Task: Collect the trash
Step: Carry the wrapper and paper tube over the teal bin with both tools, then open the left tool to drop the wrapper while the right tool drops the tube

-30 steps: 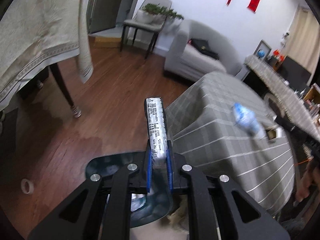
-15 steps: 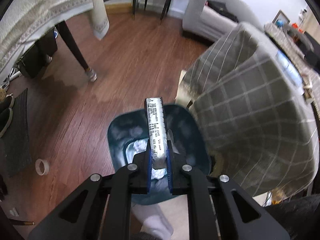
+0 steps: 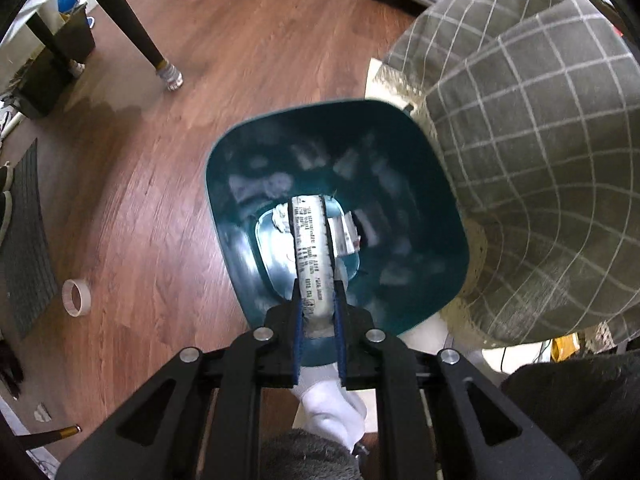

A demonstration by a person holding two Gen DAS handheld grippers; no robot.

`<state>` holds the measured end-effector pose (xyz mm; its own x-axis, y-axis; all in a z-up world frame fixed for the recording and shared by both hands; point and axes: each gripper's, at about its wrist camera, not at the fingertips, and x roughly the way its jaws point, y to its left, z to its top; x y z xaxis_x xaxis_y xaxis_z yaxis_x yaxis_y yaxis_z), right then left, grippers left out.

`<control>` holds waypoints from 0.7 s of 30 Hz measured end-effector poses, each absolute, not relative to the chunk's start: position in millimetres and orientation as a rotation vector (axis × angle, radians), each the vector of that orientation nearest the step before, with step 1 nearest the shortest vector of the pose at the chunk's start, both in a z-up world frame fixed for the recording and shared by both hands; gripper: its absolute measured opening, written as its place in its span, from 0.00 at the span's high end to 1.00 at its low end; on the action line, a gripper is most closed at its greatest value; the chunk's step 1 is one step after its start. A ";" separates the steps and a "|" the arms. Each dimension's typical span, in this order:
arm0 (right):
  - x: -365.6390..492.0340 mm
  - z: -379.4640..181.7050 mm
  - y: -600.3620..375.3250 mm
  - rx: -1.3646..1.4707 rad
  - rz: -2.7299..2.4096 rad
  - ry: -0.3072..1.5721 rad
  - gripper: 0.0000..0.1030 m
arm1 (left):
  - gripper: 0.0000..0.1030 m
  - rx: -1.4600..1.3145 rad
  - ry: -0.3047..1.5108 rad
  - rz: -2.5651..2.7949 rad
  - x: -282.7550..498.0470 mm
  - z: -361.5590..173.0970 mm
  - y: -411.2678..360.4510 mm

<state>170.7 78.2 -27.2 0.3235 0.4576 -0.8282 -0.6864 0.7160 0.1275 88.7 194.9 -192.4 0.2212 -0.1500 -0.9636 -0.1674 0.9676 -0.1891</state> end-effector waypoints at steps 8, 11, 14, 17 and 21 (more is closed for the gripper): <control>171.8 -57.4 98.7 -0.311 0.771 1.063 0.81 | 0.72 -0.269 1.339 0.019 86.9 -192.5 201.2; 171.6 -67.5 104.7 -0.328 0.768 1.087 0.81 | 0.63 -0.280 1.293 0.026 85.7 -179.9 206.7; 170.4 -73.9 109.0 -0.337 0.768 1.102 0.81 | 0.64 -0.283 1.237 0.022 83.7 -166.6 210.7; 171.3 -81.3 110.8 -0.342 0.763 1.118 0.81 | 0.67 -0.292 1.191 0.024 81.3 -156.5 214.2; 173.7 -97.5 110.4 -0.343 0.757 1.152 0.81 | 0.73 -0.289 1.144 0.048 78.2 -143.7 221.6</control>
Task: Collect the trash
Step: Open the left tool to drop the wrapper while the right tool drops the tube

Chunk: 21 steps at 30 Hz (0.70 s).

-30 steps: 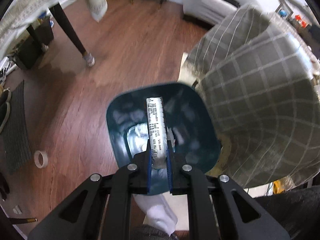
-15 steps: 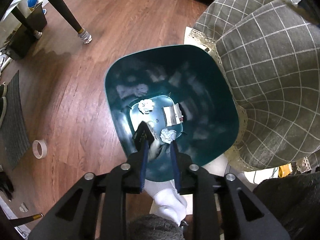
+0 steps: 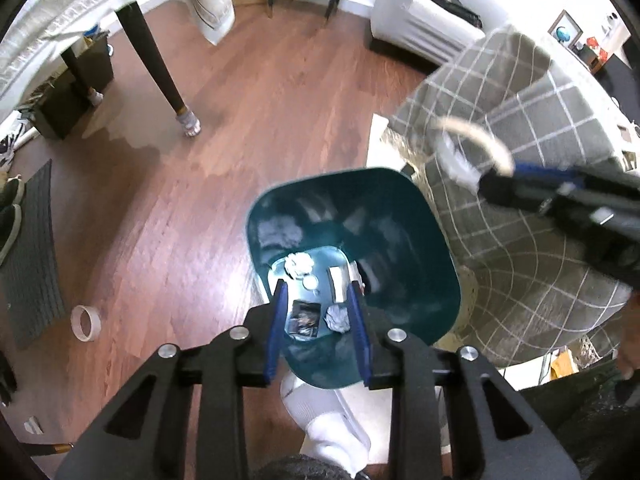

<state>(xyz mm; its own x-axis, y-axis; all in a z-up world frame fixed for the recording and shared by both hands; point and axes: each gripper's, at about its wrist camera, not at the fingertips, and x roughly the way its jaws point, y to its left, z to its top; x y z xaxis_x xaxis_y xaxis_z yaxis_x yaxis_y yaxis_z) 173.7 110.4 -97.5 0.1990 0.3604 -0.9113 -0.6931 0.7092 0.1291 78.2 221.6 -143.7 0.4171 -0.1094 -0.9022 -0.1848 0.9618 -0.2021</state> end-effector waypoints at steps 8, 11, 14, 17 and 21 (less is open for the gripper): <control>176.0 -139.1 112.3 -0.391 0.740 1.228 0.81 | 0.87 -0.312 1.013 0.083 72.5 -103.9 240.1; 174.9 -143.5 113.1 -0.395 0.740 1.235 0.81 | 0.87 -0.334 0.968 0.077 72.0 -88.6 239.9; 176.0 -150.3 112.7 -0.405 0.735 1.258 0.80 | 0.87 -0.345 0.930 0.064 70.5 -74.9 237.7; 175.3 -157.7 114.0 -0.428 0.720 1.264 0.69 | 0.87 -0.360 0.890 0.044 69.8 -60.4 232.9; 174.0 -159.6 113.8 -0.440 0.716 1.258 0.58 | 0.87 -0.365 0.844 0.030 66.8 -42.1 228.0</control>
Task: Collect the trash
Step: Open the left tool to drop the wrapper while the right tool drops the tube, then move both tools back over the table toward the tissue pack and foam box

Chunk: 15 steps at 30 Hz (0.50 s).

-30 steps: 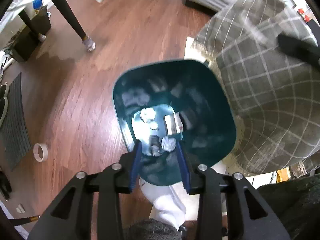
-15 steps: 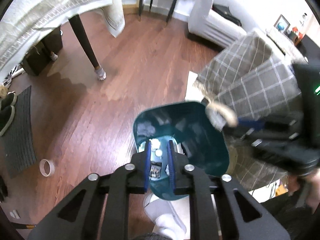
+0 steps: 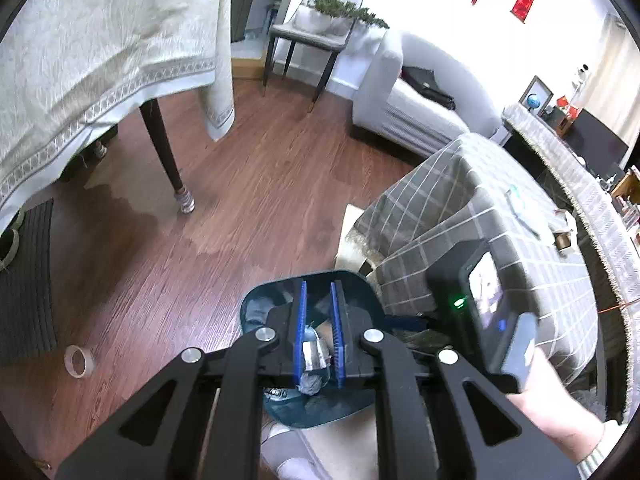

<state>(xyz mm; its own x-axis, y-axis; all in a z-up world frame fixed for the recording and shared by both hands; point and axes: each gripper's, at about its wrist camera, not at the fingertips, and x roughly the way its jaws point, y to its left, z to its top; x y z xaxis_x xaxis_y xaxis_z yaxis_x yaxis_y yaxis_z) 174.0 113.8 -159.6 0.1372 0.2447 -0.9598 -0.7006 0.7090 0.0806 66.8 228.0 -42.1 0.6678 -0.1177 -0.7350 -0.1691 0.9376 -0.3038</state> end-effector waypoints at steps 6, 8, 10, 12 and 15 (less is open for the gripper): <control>171.0 -152.6 106.8 -0.443 0.738 1.249 0.58 | 0.87 -0.364 0.793 0.028 64.7 -22.8 224.2; 168.5 -147.2 104.0 -0.440 0.749 1.239 0.58 | 0.87 -0.364 0.769 0.022 64.5 -14.1 221.0; 165.2 -138.5 101.0 -0.432 0.769 1.223 0.58 | 0.87 -0.367 0.746 0.013 63.8 -5.5 217.7; 161.9 -128.2 99.0 -0.426 0.796 1.199 0.58 | 0.87 -0.355 0.717 0.018 62.7 3.1 212.3; 155.9 -106.8 94.8 -0.413 0.837 1.144 0.60 | 0.87 -0.351 0.691 0.018 61.7 10.0 207.1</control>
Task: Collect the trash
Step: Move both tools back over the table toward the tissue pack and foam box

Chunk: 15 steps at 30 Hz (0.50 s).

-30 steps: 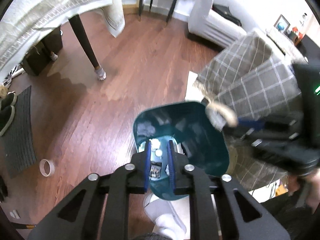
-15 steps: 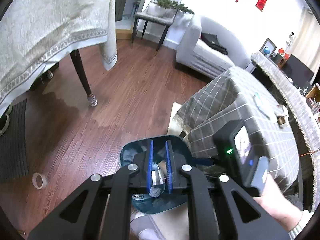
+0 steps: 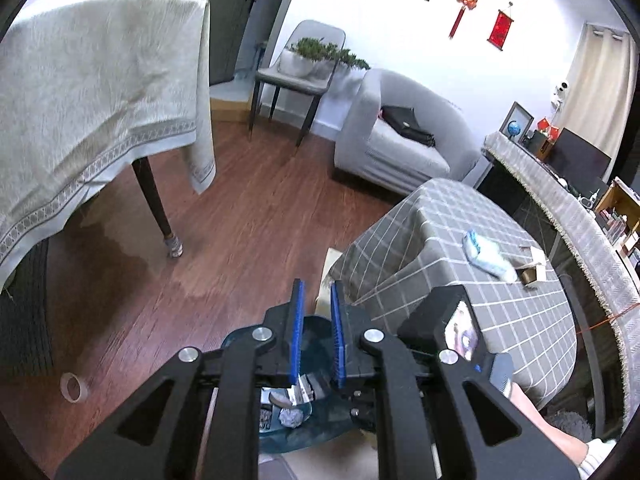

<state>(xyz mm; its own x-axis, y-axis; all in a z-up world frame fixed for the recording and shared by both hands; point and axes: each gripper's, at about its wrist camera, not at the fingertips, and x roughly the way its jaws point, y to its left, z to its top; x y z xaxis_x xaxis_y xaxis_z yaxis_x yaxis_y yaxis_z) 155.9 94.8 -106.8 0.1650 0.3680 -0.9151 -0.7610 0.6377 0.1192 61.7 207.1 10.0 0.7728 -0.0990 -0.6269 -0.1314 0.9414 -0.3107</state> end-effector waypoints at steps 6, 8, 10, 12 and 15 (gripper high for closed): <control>149.0 -55.5 77.5 -0.347 0.871 1.007 0.67 | 0.84 -0.322 0.638 0.034 60.0 24.9 201.2; 151.3 -41.2 69.4 -0.325 0.867 0.973 0.67 | 0.83 -0.309 0.633 0.033 61.0 27.3 197.5; 153.5 -27.1 56.2 -0.304 0.853 0.939 0.67 | 0.80 -0.299 0.628 0.026 61.9 29.8 193.1; 155.7 -17.8 45.0 -0.282 0.835 0.920 0.68 | 0.76 -0.287 0.621 0.026 63.0 32.3 188.6; 160.7 -10.2 23.7 -0.247 0.801 0.907 0.68 | 0.73 -0.277 0.614 0.022 65.0 34.8 180.0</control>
<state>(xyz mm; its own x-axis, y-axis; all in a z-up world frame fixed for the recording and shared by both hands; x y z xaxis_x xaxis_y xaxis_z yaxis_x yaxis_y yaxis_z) 160.7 23.7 -10.2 0.3564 0.5139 -0.7804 -0.7109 0.6911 0.1304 65.0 180.0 34.8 0.8180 -0.0621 -0.5718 -0.1021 0.9627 -0.2505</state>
